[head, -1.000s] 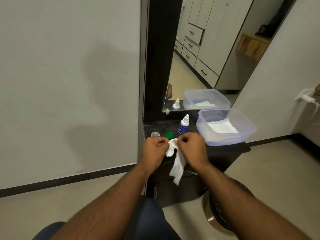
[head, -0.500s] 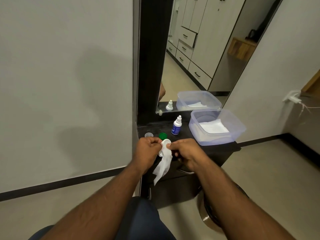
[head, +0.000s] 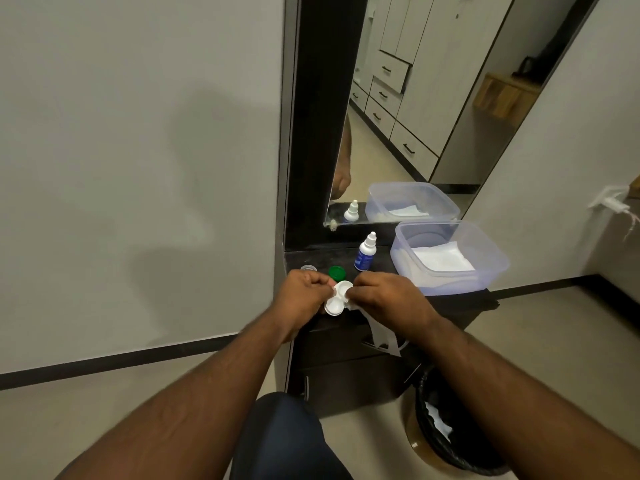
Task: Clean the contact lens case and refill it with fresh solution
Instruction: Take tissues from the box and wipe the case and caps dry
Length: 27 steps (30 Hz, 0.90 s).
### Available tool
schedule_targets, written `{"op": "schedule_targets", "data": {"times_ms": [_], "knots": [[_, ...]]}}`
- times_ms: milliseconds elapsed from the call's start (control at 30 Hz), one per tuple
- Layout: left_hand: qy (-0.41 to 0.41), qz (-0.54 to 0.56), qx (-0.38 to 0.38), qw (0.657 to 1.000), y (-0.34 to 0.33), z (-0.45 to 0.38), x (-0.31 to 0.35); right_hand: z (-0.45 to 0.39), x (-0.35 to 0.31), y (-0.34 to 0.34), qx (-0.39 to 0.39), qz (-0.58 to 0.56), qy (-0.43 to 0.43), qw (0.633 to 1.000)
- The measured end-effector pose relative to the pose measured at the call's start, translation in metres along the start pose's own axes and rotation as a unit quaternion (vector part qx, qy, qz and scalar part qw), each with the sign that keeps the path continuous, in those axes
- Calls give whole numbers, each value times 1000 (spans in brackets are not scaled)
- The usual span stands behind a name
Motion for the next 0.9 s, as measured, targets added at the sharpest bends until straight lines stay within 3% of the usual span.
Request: {"op": "schedule_targets", "data": {"times_ms": [167,400,467,667,900], "knots": [[-7,-4,-12,1000,0,1,2,2,6,-4,29,-27,-50,998],[-54,5,-35,998,0,9,9,2,21,-14,49,-150,-171,972],[-61,7,-40,997,1,10,10,4,28,-17,57,-214,-220,950],[-77,-6,-48,996,1,14,16,15,44,-30,61,-417,-363,831],[-104,-21,-45,993,0,20,19,26,39,-31,120,-437,-400,797]]}}
Point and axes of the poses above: each hand's wrist, its own z-axis away from the middle knuckle, its own y-axis out of the back of the hand, x = y × z, the point moved 9 cm from there along -z, towards the middle knuckle, and after that the axes turned 3 degrees about -z, right-handed, at the moved point
